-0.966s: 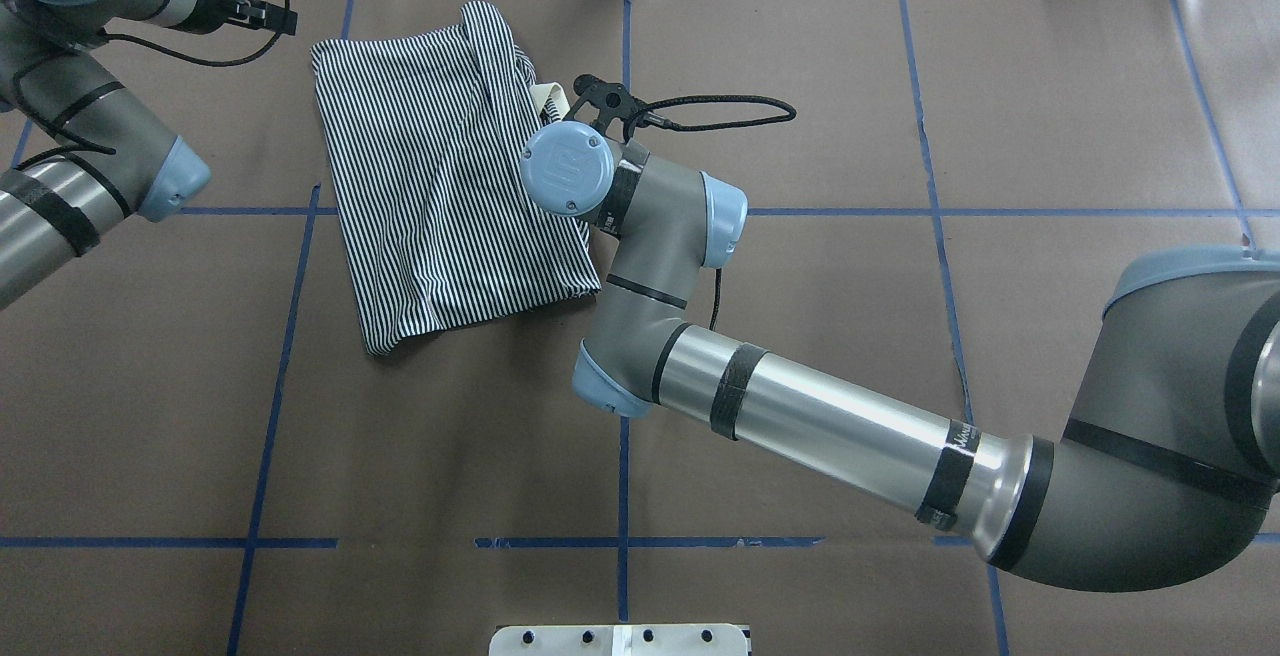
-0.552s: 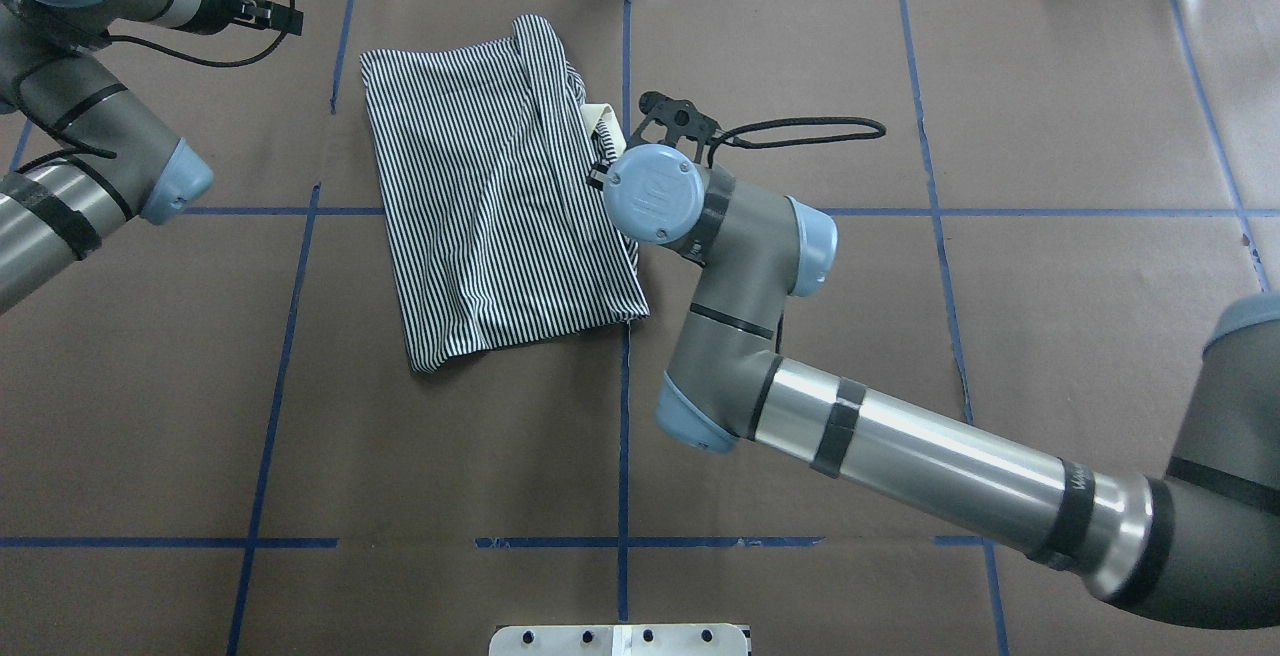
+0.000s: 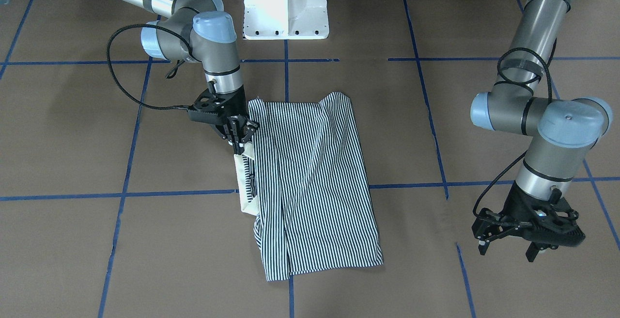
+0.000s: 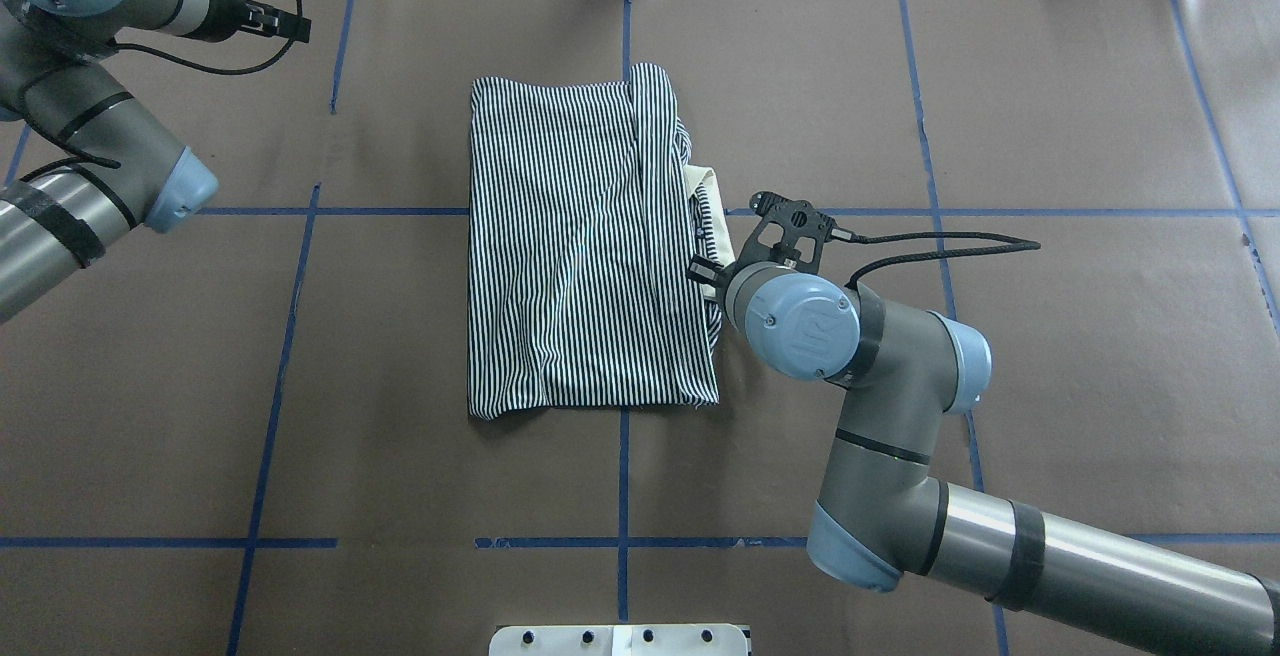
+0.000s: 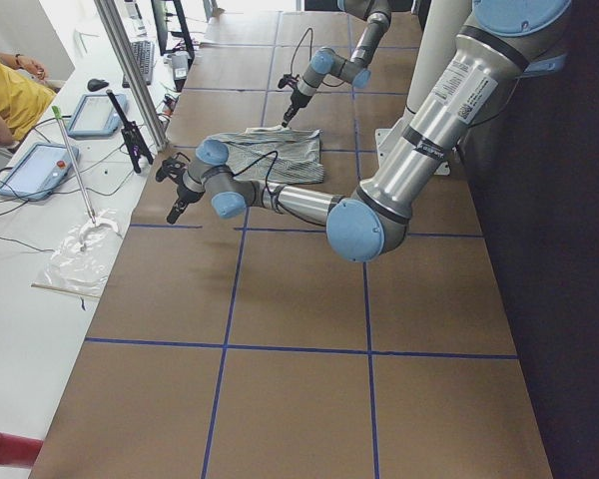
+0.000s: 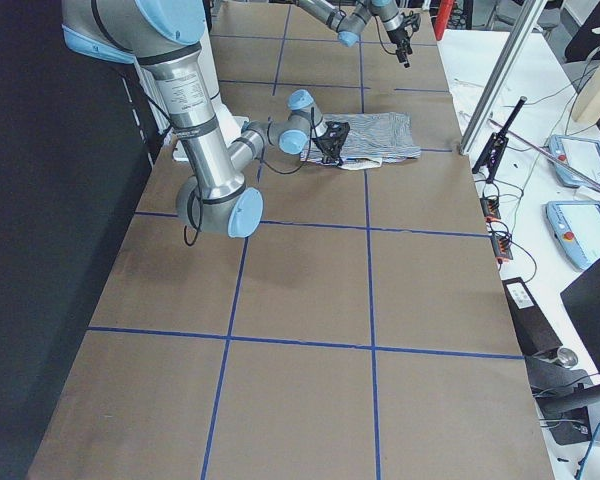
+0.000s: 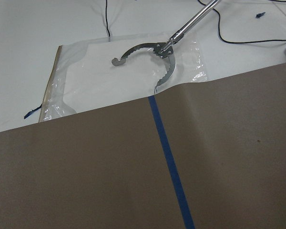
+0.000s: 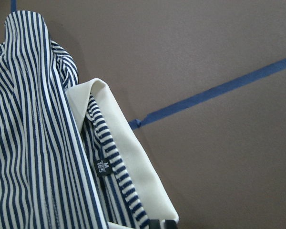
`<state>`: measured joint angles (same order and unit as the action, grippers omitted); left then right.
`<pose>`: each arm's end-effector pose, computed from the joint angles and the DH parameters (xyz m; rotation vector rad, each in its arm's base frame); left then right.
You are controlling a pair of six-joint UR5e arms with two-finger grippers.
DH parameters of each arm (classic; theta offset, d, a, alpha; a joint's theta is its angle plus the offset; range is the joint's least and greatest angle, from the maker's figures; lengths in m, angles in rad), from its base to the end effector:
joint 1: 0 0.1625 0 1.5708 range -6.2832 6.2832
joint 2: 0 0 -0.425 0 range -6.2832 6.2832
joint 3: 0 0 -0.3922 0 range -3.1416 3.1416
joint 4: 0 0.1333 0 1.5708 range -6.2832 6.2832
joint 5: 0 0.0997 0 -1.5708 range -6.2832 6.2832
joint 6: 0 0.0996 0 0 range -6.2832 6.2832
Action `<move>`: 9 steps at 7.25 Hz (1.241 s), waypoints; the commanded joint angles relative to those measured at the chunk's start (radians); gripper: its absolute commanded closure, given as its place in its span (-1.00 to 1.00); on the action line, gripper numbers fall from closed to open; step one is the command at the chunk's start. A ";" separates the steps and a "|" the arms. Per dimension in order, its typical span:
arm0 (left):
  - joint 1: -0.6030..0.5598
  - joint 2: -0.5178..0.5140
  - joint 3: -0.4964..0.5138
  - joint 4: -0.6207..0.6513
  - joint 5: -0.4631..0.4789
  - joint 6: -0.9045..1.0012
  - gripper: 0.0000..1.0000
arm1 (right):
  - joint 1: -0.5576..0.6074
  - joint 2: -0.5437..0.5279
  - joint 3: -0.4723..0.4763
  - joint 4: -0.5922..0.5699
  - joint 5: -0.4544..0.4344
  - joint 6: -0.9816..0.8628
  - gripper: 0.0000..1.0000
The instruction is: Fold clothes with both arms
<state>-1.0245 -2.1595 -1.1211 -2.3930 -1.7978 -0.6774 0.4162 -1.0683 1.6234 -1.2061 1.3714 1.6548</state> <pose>0.3006 -0.7079 0.4354 0.6628 0.7205 -0.0114 -0.5565 -0.4133 0.3081 0.3387 -0.8855 0.5544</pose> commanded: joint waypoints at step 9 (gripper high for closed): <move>0.017 0.010 -0.020 0.002 -0.002 -0.033 -1.00 | -0.144 -0.107 0.204 -0.122 -0.175 -0.465 -1.00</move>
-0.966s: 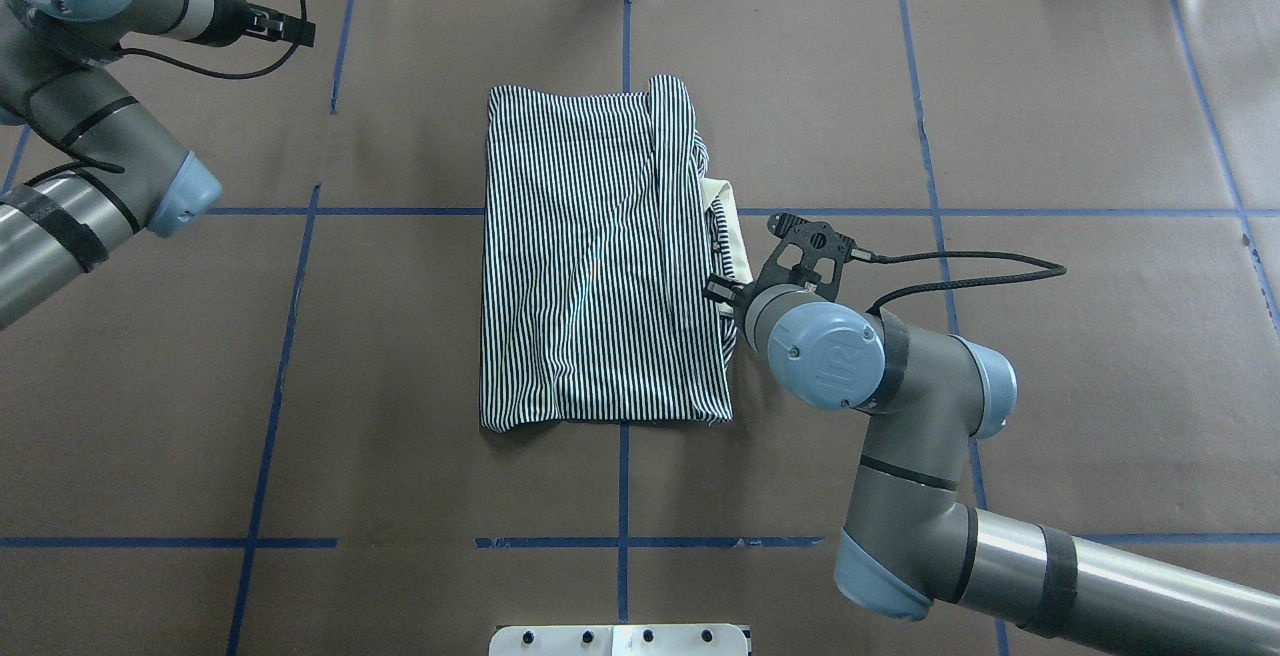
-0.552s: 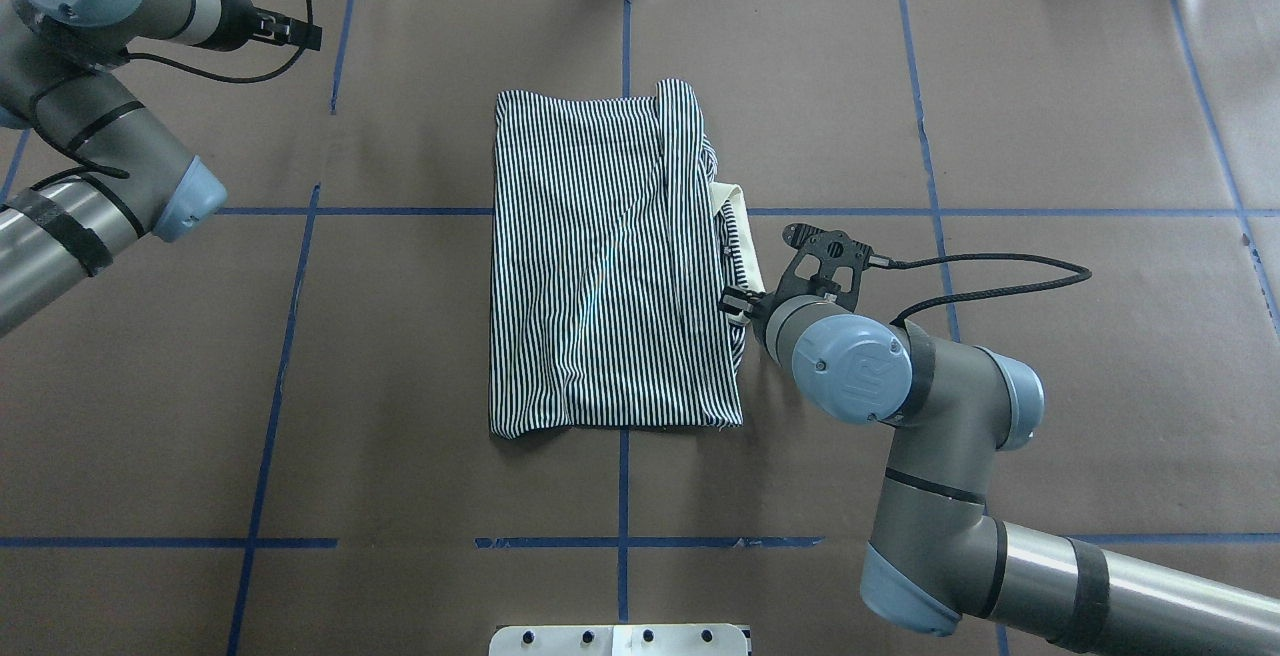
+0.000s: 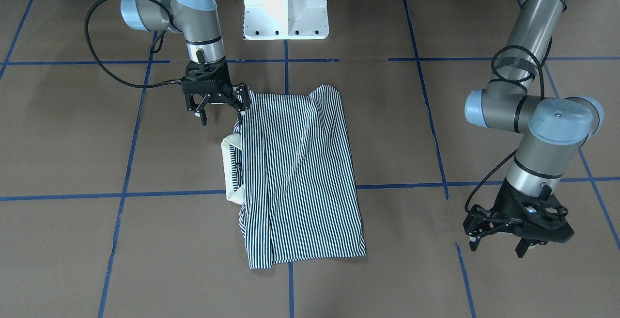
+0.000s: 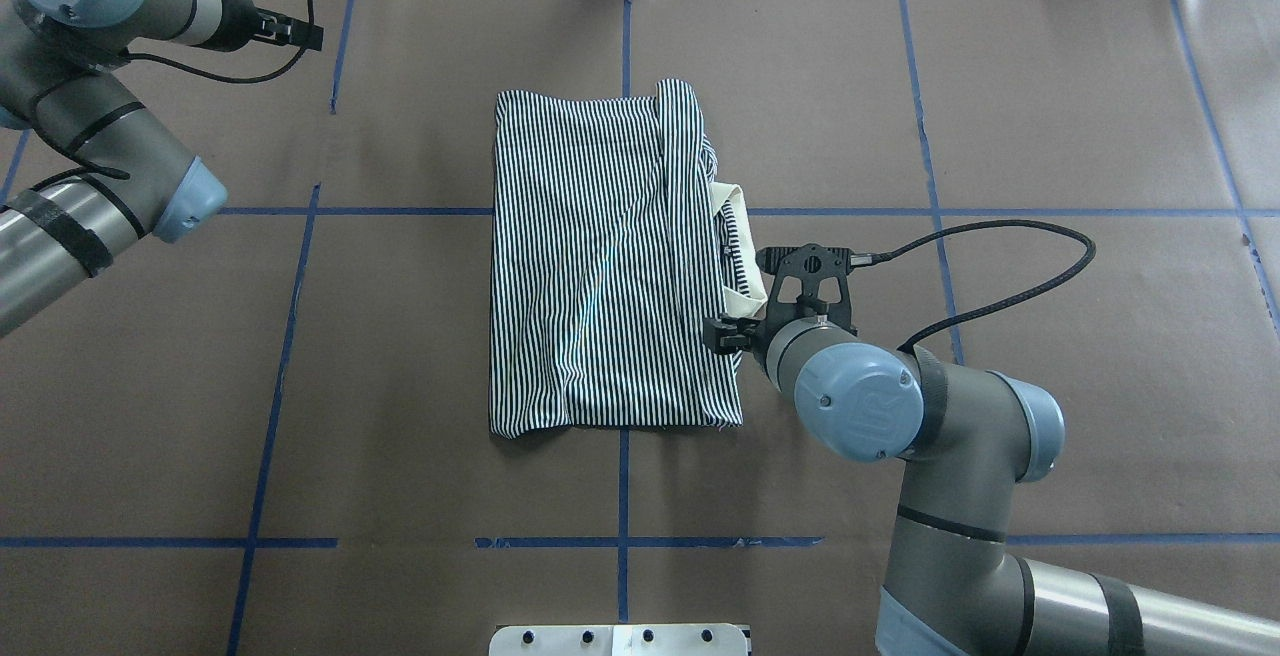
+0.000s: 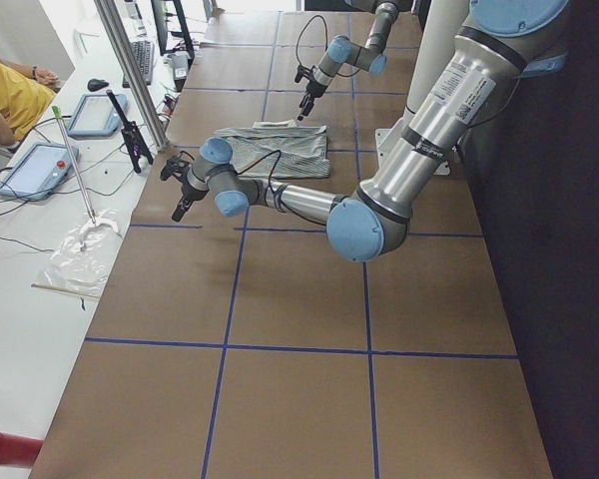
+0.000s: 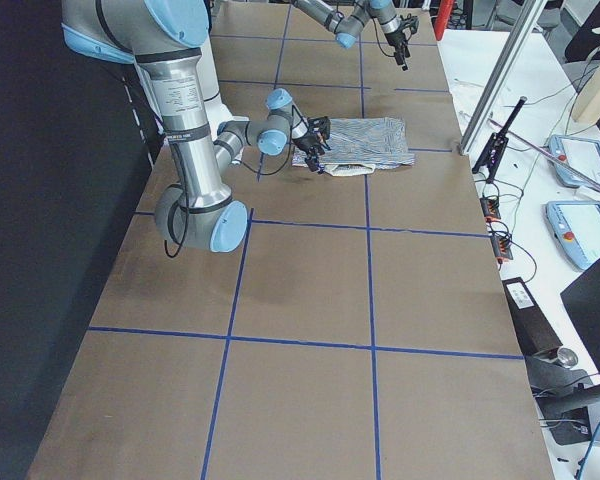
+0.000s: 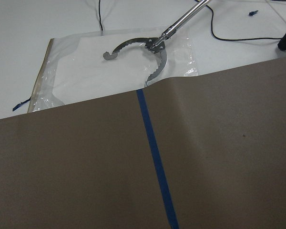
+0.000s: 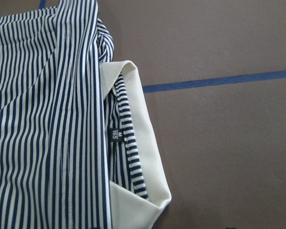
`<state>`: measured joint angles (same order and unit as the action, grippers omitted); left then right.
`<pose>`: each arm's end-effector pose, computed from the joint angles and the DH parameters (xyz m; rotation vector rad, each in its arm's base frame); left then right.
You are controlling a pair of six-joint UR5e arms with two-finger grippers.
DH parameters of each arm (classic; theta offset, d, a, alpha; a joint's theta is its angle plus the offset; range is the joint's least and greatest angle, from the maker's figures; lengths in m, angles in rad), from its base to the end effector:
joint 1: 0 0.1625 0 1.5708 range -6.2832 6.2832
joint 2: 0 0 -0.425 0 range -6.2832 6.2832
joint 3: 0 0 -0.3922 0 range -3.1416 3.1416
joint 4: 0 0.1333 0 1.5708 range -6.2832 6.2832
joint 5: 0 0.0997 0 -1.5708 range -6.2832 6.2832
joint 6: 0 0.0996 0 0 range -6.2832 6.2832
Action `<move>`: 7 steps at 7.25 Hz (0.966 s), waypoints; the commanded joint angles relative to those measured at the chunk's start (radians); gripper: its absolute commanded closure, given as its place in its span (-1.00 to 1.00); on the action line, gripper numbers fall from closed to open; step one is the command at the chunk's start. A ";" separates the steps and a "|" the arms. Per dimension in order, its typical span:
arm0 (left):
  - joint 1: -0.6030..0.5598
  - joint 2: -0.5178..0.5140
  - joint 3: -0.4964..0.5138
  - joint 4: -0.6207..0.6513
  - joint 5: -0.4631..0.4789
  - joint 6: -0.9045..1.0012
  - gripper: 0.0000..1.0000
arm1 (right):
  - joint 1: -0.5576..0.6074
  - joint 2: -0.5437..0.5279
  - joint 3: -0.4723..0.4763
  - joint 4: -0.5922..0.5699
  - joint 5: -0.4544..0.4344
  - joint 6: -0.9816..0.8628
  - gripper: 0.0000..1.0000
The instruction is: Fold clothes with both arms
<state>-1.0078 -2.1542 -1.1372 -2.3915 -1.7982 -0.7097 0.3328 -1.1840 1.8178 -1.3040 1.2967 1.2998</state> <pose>0.3110 -0.7004 0.4312 0.6524 0.7421 -0.0242 -0.5274 -0.3519 0.3053 0.5102 -0.7790 0.1807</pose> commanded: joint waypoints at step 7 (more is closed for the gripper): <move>0.009 0.019 -0.007 -0.002 -0.001 -0.025 -1.00 | -0.198 0.027 0.009 -0.024 -0.200 -0.338 -0.09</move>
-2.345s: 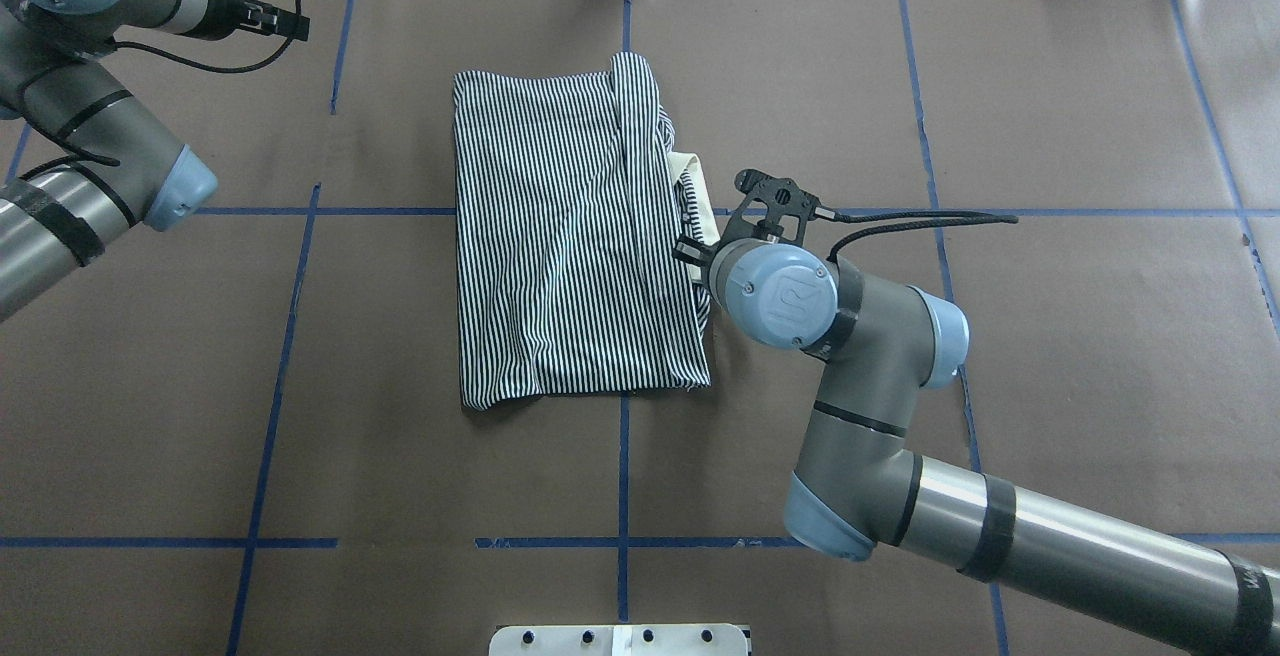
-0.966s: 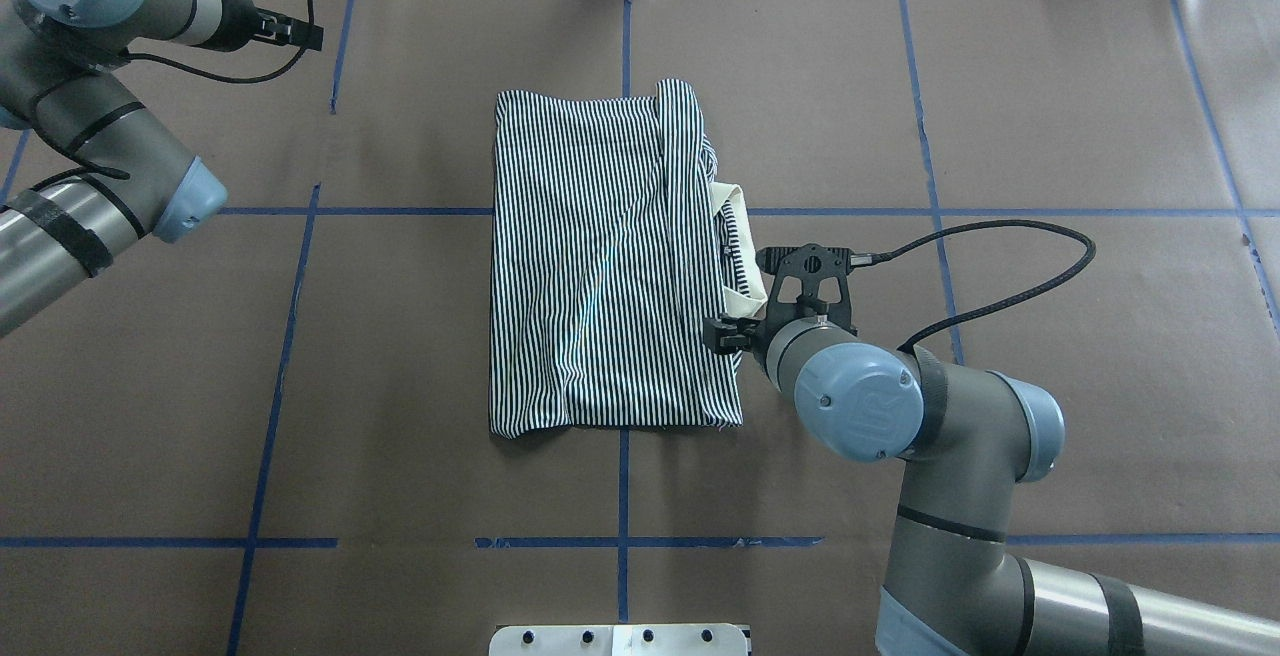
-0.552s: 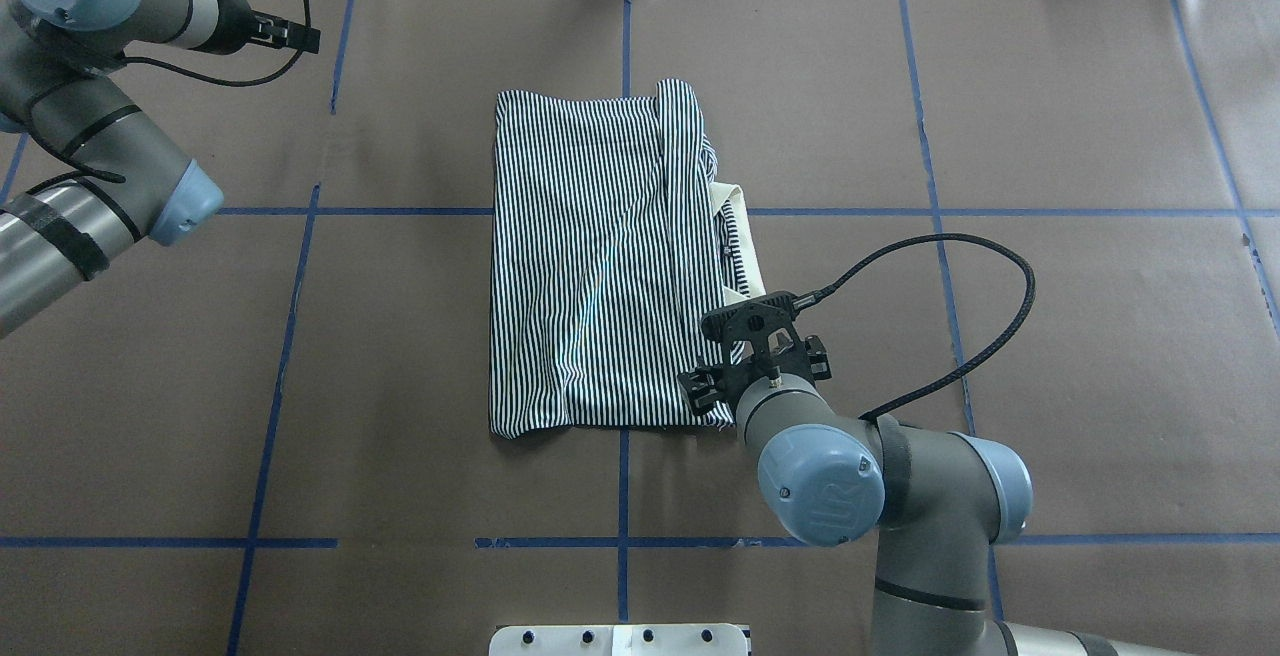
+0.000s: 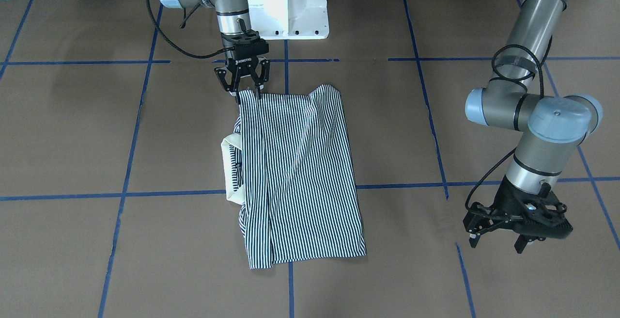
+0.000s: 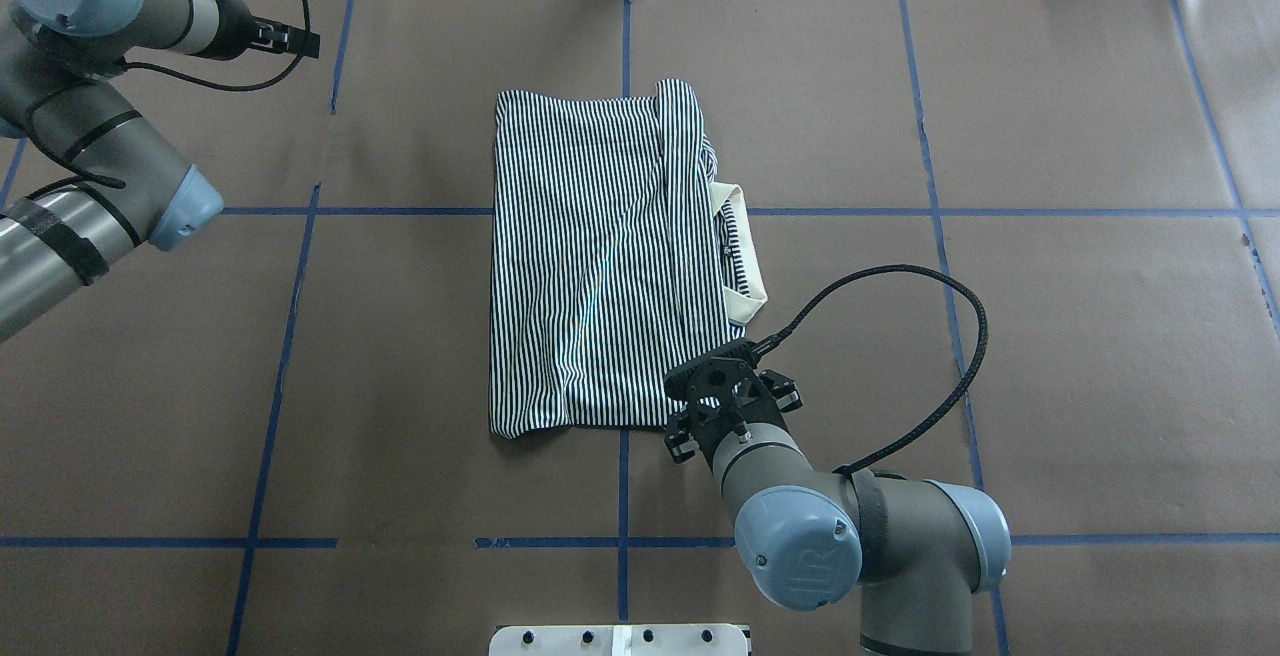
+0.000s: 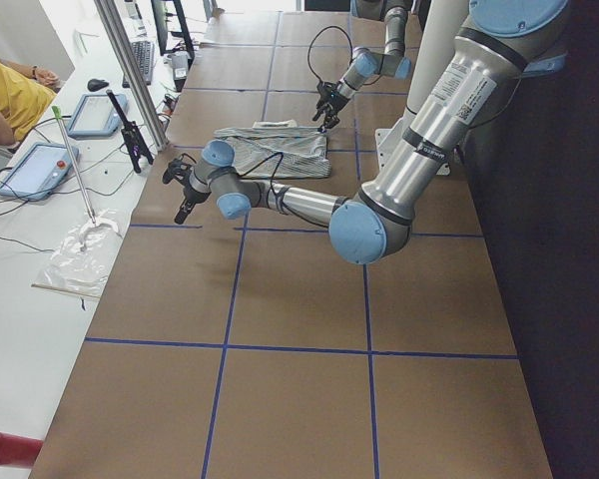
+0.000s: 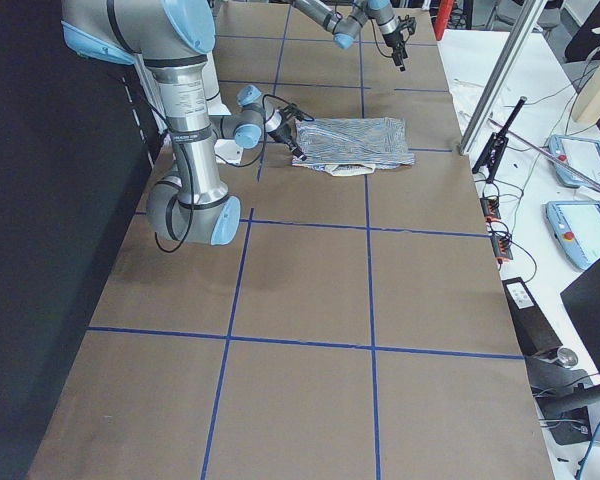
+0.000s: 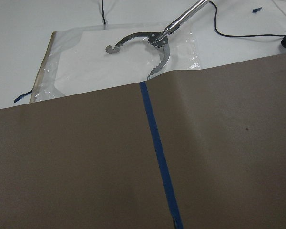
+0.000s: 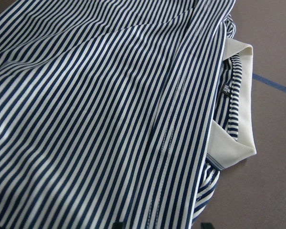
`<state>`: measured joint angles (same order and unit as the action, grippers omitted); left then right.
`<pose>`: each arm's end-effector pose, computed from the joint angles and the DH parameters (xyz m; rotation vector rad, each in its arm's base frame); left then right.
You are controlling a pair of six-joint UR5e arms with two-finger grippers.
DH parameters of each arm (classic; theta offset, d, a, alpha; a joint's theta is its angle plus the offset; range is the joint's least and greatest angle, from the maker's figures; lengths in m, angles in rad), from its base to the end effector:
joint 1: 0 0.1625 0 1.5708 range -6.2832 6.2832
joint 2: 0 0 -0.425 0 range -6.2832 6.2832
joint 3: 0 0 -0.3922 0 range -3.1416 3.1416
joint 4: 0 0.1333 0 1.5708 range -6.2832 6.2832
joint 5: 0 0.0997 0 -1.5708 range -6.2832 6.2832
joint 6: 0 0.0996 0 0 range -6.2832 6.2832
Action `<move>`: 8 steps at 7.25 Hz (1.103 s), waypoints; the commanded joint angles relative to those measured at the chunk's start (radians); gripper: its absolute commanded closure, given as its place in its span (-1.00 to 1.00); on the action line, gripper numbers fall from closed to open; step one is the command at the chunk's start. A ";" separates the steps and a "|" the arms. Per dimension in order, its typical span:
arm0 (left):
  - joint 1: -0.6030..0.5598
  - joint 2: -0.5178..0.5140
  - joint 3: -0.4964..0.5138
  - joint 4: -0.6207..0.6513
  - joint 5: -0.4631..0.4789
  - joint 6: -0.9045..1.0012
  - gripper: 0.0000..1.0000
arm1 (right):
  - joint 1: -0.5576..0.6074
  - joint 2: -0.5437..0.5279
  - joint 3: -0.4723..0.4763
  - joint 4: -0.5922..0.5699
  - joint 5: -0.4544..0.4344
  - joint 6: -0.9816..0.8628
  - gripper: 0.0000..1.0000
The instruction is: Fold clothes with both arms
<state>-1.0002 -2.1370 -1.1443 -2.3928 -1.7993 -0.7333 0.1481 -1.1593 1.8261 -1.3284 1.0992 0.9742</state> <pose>0.3135 -0.6935 0.4403 0.6330 0.7479 -0.0396 -0.5764 -0.2665 0.2853 0.7326 -0.6710 -0.1968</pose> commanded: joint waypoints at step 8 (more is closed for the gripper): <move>0.009 0.003 0.000 0.000 0.000 -0.003 -1.00 | -0.022 -0.008 0.064 -0.097 -0.001 -0.089 0.10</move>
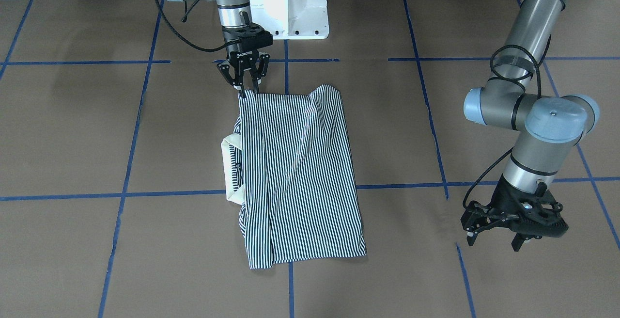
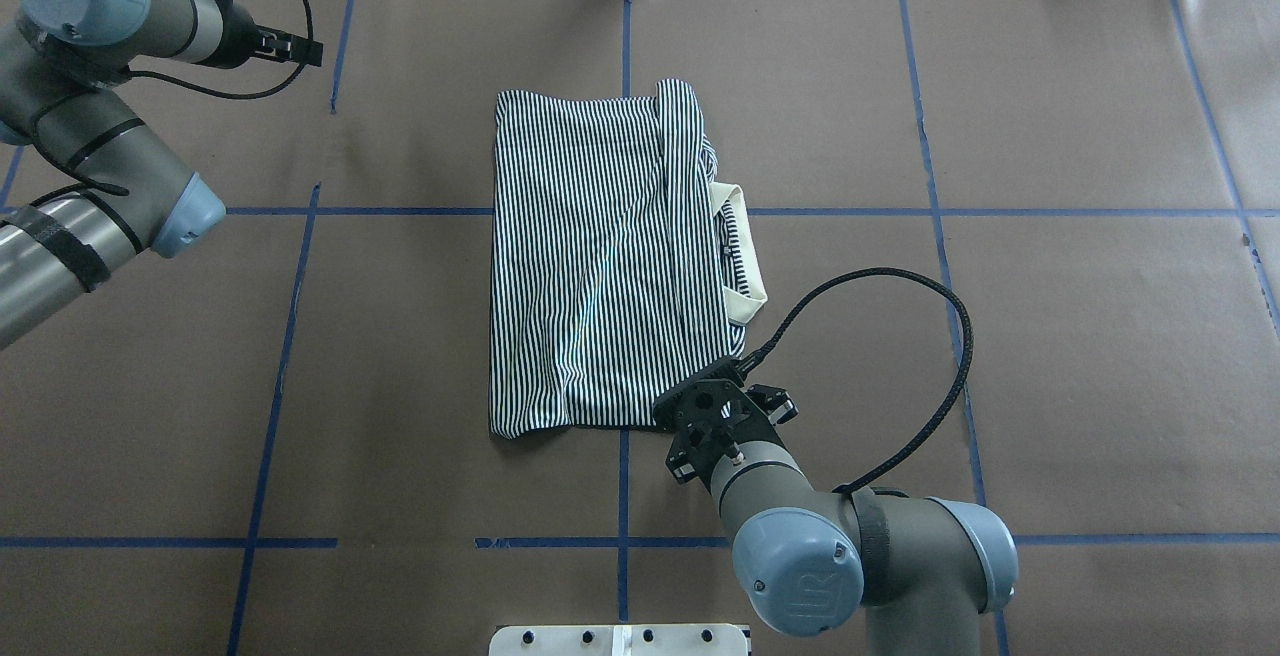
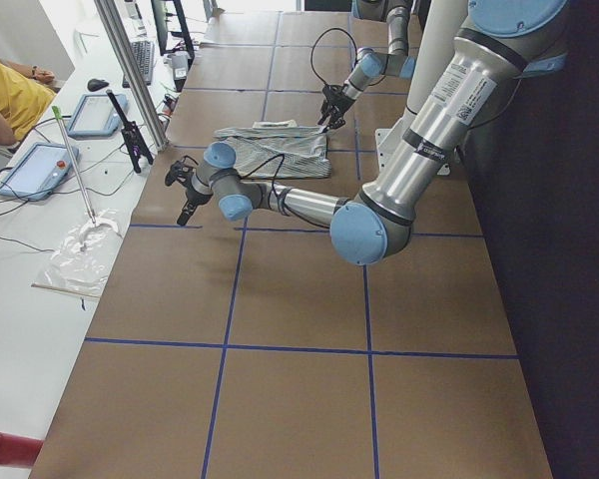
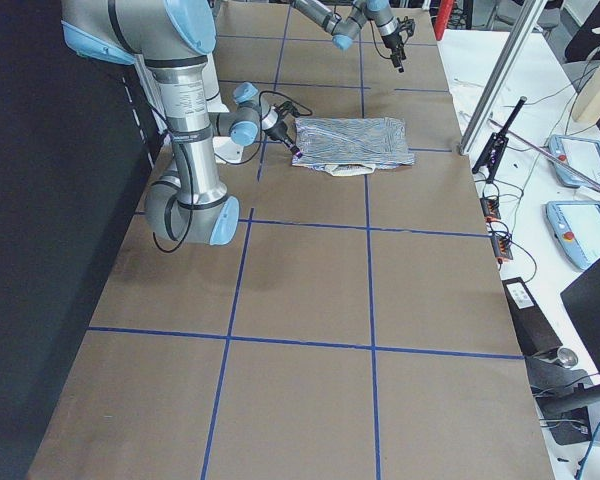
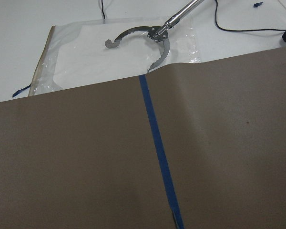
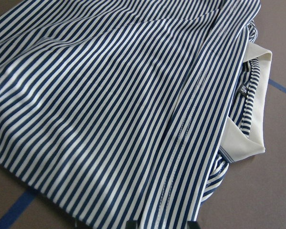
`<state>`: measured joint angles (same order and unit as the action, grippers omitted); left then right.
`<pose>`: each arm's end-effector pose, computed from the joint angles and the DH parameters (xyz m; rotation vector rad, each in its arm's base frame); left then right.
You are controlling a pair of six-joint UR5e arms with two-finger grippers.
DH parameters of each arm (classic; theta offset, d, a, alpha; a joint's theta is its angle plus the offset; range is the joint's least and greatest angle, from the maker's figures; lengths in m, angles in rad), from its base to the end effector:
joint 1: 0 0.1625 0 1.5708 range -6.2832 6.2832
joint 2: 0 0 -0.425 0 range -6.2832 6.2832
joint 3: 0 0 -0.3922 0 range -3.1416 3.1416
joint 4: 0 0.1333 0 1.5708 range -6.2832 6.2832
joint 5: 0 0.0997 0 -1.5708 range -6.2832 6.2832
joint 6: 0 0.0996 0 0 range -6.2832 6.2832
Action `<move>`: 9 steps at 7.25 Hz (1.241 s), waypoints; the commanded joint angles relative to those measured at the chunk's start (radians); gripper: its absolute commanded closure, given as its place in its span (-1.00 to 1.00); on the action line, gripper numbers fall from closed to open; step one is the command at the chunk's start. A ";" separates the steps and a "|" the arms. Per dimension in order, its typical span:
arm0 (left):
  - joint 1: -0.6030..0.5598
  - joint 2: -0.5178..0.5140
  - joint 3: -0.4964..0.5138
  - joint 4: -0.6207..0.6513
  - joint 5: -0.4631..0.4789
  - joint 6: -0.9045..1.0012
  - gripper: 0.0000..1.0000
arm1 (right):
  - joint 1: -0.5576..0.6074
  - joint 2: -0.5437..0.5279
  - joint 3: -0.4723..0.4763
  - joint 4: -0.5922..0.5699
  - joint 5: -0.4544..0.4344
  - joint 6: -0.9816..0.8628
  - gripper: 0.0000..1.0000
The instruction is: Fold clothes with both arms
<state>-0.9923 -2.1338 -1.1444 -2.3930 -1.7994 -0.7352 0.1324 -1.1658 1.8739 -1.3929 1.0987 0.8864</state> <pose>0.3185 -0.6902 0.4426 0.6269 0.7494 -0.0344 -0.5683 -0.2559 0.2769 0.7511 -0.6239 -0.2987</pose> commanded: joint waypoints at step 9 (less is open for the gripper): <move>0.001 0.000 0.000 0.000 0.000 -0.001 -1.00 | -0.016 0.005 -0.022 -0.035 -0.022 -0.041 0.14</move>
<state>-0.9909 -2.1338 -1.1444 -2.3930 -1.7994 -0.7358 0.1156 -1.1624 1.8554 -1.4286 1.0779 0.8515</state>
